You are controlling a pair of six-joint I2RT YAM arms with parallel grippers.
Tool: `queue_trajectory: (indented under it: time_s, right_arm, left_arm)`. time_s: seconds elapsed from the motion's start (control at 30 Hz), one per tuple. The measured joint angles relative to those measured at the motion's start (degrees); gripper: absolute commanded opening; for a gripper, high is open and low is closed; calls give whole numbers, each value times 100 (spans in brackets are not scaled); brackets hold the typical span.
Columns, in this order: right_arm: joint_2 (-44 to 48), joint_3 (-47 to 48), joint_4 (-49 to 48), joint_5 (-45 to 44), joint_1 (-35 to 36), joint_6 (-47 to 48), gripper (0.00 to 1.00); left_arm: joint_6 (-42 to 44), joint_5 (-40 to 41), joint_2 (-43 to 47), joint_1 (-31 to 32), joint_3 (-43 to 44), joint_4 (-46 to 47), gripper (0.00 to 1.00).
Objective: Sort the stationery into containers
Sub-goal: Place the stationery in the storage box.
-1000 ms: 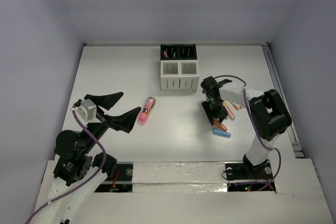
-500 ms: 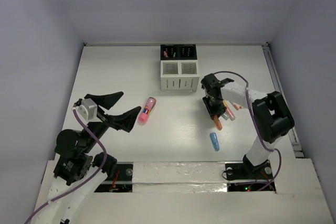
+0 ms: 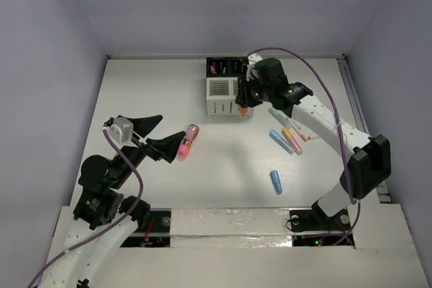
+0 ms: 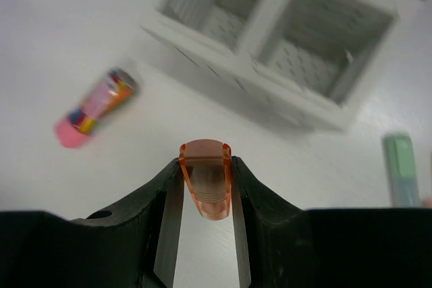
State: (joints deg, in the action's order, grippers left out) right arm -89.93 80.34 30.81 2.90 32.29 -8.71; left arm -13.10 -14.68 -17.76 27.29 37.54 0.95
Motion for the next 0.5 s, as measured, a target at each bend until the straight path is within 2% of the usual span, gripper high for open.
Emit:
queue_trajectory:
  time_s: [0.13,0.3,0.5]
  right_arm:
    - [-468,682,-1049,297,66,-216,11]
    - [-1716,1731,-2297,376,61,-459,13]
    - [-3086,2734,-2955,37,61,-457,12]
  left_arm:
    - [-92,63,-101,-59,0,9,99]
    - [-136,127,-269,-140,0,9,99]
    - [-133,114,-507,-208,0,4,99]
